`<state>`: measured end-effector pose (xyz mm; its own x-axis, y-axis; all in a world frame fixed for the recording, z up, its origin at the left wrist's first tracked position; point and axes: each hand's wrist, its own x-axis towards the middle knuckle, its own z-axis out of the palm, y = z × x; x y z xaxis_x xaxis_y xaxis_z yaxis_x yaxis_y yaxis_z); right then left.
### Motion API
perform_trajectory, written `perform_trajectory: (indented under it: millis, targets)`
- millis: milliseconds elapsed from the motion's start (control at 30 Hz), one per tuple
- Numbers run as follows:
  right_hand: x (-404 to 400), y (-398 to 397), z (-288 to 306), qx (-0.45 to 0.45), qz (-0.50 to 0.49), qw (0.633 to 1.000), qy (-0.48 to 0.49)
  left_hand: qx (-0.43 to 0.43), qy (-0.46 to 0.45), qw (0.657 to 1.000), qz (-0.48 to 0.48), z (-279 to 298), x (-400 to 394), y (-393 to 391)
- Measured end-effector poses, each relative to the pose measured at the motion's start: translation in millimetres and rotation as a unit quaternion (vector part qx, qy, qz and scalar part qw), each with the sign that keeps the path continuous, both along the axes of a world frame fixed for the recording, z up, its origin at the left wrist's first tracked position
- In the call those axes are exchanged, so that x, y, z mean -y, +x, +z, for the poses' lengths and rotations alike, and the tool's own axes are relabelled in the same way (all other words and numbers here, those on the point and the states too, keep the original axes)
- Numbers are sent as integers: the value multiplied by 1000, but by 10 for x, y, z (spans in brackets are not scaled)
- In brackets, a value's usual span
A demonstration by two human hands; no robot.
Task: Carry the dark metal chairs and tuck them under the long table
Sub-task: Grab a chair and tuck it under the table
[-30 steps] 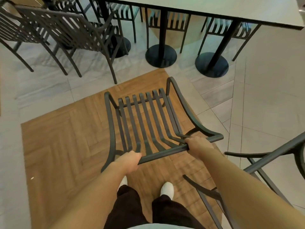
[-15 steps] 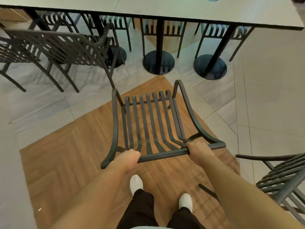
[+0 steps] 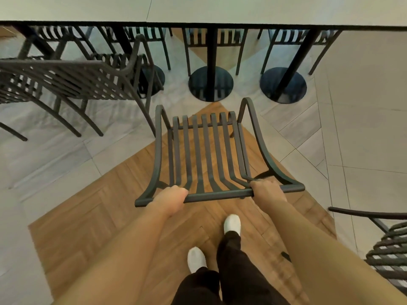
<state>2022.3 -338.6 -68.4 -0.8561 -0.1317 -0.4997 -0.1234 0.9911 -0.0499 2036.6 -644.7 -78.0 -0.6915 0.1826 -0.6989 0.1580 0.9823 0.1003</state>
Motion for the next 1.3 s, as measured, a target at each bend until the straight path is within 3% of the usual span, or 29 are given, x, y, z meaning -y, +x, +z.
perform_trajectory:
  millis: [400, 1300]
  targets:
    - [222, -1428, -7, 8, 21, 1000, -3, -41, -37, 998, 36, 25, 166, -1438]
    - [802, -3882, -56, 19, -18, 1000, -5, -59, 17, 998, 5, -140, 823, -4000]
